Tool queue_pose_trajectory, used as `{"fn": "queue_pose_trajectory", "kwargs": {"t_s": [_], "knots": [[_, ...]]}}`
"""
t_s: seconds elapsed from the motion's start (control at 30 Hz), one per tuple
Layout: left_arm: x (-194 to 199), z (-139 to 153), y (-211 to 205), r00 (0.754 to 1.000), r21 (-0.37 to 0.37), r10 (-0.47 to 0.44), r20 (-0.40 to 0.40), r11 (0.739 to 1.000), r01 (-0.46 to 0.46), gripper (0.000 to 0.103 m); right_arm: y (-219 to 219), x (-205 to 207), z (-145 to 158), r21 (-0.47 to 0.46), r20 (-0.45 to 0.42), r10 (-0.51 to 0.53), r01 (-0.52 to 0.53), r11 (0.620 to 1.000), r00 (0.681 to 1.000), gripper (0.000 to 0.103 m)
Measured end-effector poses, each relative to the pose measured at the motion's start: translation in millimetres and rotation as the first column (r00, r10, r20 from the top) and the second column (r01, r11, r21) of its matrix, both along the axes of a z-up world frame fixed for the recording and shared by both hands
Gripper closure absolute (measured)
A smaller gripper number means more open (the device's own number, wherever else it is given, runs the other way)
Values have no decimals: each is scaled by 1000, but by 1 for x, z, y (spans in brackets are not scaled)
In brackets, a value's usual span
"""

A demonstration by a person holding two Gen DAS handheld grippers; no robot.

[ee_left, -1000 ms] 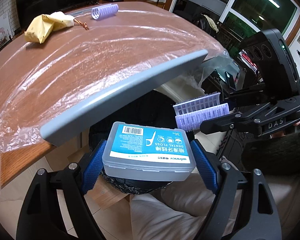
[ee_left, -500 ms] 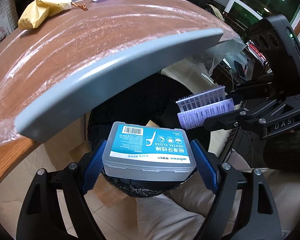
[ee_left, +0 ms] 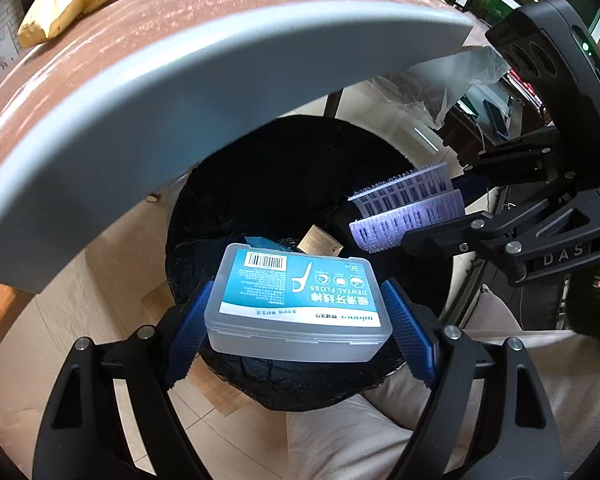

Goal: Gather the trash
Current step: 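Lower the hair roller and floss box into the bin and open both tools, then withdraw both tools from the bin back over the table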

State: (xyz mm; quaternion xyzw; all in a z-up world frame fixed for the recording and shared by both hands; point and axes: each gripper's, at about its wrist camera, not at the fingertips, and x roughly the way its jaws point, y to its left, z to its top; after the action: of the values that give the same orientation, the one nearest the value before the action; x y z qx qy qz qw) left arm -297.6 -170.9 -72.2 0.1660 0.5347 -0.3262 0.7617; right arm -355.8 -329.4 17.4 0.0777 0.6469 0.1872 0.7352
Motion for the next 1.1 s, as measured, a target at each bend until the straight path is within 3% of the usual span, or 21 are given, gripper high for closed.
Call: {"fn": "queue_pose_trajectory", "kwargs": {"t_s": [0.47, 0.57, 0.6, 0.63, 0.83, 0.93, 1.1], "knots": [[7, -25, -3, 1000, 60, 16, -10, 998, -16, 19, 13, 7, -15, -52, -23, 29, -30, 998, 999, 60], [9, -22, -1, 998, -9, 11, -58, 1000, -11, 19, 11, 8, -15, -19, -23, 22, -23, 1000, 999, 53], [10, -21, -1, 998, -12, 14, -59, 1000, -15, 18, 10, 7, -14, -4, -28, 17, -17, 1000, 999, 38], [10, -22, -1, 998, -11, 14, -60, 1000, -14, 17, 8, 7, -13, 8, -29, 5, -5, 1000, 1000, 33], [7, -16, 13, 988, -57, 24, -150, 998, -33, 17, -14, -4, 8, -7, 5, -45, 46, 999, 999, 32], [-2, 7, 19, 992, -75, 12, -127, 997, -22, 17, -31, -12, 34, 9, 29, -85, 85, 996, 996, 32], [-17, 106, 38, 993, -190, -18, 117, 981, 40, 15, -36, -17, 119, 52, 231, -51, 40, 998, 972, 29]]}}
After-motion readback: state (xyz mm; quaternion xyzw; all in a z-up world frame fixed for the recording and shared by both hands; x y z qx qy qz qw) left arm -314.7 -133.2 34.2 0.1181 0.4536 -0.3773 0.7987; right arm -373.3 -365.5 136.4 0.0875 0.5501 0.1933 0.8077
